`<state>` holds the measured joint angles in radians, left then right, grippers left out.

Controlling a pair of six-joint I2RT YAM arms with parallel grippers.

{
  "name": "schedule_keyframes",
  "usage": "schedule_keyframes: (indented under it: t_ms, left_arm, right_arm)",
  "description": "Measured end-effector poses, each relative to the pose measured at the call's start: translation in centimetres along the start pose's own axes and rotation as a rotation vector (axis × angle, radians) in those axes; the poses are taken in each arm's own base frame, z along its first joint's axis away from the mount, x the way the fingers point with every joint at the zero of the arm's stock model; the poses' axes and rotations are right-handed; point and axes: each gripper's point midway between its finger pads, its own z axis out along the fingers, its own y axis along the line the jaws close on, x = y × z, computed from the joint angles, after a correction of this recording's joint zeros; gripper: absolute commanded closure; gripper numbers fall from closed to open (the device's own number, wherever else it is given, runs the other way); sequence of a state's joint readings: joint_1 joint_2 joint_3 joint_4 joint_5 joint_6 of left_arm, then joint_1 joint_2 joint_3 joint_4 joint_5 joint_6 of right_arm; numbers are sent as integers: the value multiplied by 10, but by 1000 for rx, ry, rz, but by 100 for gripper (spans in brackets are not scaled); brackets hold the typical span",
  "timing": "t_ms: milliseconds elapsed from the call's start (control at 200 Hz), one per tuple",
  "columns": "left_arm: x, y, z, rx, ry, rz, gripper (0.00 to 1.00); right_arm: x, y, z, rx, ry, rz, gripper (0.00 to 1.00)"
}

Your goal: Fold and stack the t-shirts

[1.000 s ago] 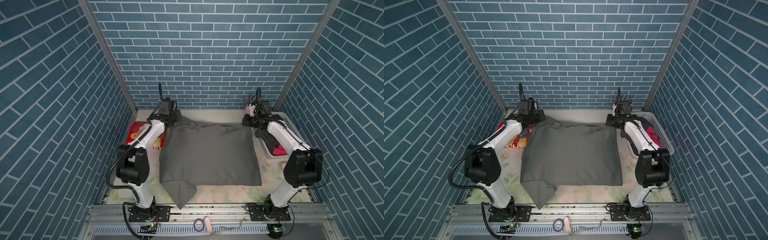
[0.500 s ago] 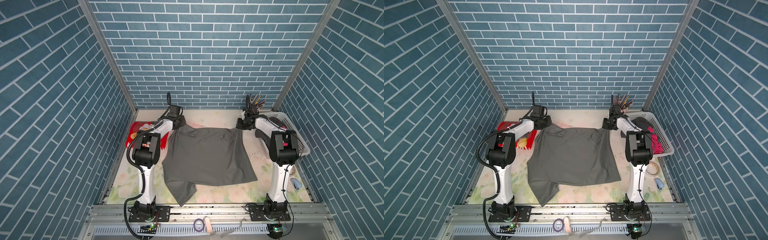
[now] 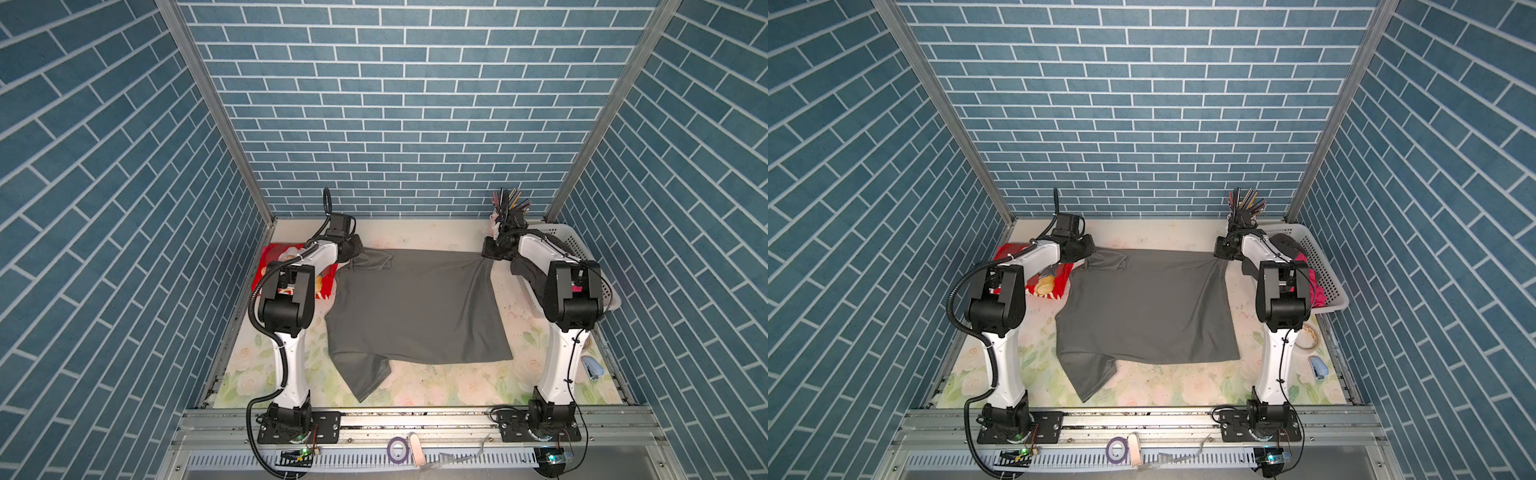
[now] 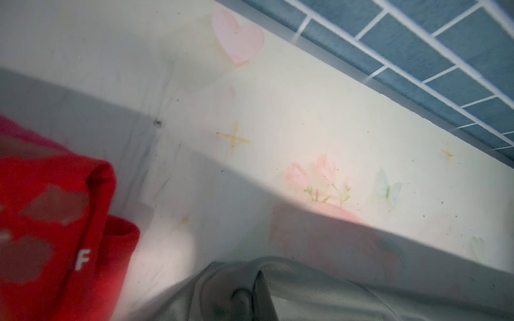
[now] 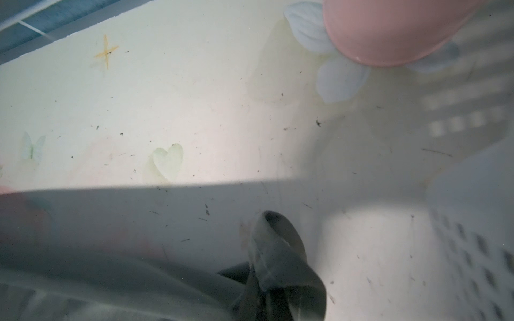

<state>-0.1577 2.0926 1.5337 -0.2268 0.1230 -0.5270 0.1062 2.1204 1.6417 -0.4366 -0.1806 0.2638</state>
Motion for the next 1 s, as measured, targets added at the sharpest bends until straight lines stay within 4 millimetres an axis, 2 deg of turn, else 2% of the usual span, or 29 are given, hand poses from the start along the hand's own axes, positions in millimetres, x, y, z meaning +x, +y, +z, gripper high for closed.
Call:
schedule_keyframes:
  t_ms: [160,345,530,820,1000]
  left_arm:
    - [-11,0,-9,20,-24,-15,100]
    - [-16,-6,-13,48,-41,-19,100]
    - [-17,-8,-13,56,-41,-24,100]
    - [-19,-6,-15,62,-44,-34,100]
    - [-24,-3,-22,70,-56,-47,100]
  right_arm:
    - [4,9,3,-22,11,-9,86]
    - [8,18,22,-48,38,6,70]
    - [12,20,30,-57,55,27,64]
    - [4,17,28,-29,38,71,64]
    - [3,11,28,-2,31,90,76]
